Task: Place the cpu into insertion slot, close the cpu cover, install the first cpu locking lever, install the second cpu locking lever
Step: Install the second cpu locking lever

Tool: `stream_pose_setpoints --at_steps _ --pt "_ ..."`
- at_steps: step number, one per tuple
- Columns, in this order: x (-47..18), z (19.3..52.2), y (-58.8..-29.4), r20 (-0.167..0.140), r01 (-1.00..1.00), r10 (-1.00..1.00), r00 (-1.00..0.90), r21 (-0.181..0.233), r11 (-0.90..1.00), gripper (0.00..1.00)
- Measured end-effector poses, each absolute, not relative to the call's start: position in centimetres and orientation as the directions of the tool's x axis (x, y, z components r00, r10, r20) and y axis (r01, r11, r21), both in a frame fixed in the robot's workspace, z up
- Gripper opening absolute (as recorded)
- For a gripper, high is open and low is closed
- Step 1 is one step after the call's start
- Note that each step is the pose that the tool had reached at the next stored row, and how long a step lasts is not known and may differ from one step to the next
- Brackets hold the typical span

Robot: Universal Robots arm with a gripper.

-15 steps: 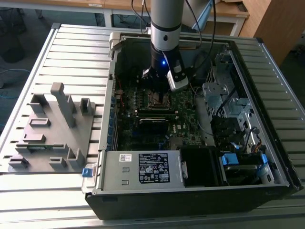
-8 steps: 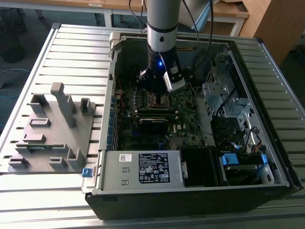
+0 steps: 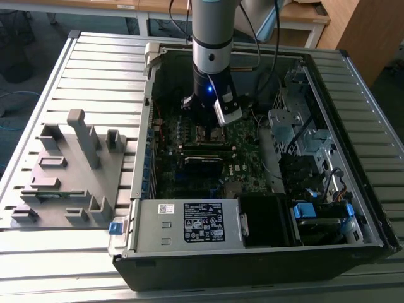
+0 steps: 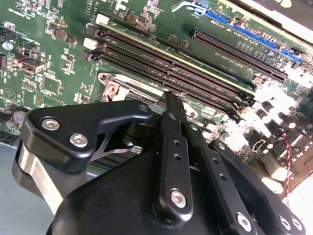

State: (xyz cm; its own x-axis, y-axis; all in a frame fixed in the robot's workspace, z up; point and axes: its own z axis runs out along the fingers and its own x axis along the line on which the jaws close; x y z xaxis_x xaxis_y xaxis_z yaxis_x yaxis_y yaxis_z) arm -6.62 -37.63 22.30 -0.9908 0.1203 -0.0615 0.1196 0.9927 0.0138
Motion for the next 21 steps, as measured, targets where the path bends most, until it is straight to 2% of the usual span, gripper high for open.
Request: stream_pose_setpoints --at_steps 21 --pt "-7.8 21.7 -37.8 -0.062 0.12 0.12 -0.991 0.014 0.993 0.1"
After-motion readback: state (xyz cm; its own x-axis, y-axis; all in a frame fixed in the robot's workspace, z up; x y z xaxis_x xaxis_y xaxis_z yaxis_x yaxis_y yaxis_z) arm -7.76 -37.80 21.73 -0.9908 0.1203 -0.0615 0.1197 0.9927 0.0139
